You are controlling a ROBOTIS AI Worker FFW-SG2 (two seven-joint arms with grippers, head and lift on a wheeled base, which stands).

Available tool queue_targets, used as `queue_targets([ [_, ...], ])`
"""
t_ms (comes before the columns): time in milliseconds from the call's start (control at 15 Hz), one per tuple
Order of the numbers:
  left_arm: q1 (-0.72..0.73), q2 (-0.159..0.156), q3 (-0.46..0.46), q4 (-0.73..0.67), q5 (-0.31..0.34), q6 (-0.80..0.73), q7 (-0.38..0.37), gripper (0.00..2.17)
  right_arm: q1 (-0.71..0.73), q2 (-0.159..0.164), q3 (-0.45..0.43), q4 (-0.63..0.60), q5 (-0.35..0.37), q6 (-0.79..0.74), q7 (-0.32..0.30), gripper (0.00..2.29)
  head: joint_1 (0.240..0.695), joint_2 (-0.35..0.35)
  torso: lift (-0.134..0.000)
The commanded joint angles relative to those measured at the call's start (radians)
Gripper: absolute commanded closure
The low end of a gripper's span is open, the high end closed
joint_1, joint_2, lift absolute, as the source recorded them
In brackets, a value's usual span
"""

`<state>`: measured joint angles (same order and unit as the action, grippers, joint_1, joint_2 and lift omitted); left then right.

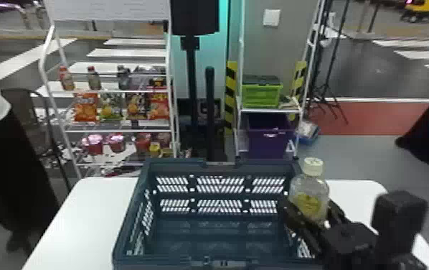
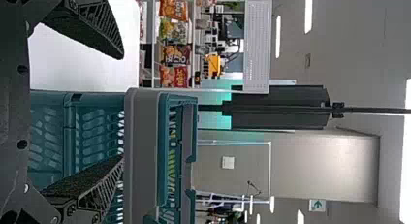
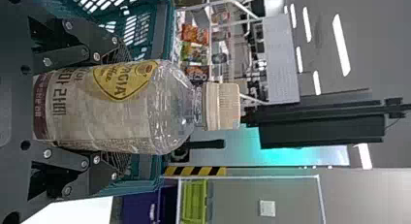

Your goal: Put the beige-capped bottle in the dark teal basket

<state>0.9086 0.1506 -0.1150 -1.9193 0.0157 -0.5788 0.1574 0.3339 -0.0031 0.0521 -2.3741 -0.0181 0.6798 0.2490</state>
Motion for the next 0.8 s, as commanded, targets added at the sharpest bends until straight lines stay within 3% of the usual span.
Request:
queue_targets([
  [0, -0.004, 0.003, 0.001, 0.016, 0.01, -0.017, 0.001, 0.15, -0.116, 0.004, 0.051, 0.021, -0.025, 0.169, -0.065, 2.29, 0.499, 0.0, 0.0],
  [133, -0.016, 0.004, 0.003, 0.023, 0.021, -0.017, -0.001, 0.15, -0.214, 0.004, 0.129, 0.095, -0.089, 0.212, -0.183, 2.29, 0.499, 0.0, 0.0],
  [200, -0.017, 0.004, 0.003, 0.026, 0.021, -0.017, -0.001, 0.15, -0.257, -0.025, 0.161, 0.128, -0.122, 0.24, -0.231, 2.29, 0.499, 0.0, 0.0],
  [400, -0.028, 0.014, 0.006, 0.029, 0.036, -0.014, -0.002, 0.15, -0.369, -0.006, 0.193, 0.251, -0.126, 0.344, -0.249, 2.29, 0.499, 0.0, 0.0],
  [733, -0.037, 0.021, 0.011, 0.028, 0.05, 0.001, -0.002, 0.15, -0.526, 0.004, 0.256, 0.506, -0.129, 0.384, -0.275, 2.29, 0.499, 0.0, 0.0],
])
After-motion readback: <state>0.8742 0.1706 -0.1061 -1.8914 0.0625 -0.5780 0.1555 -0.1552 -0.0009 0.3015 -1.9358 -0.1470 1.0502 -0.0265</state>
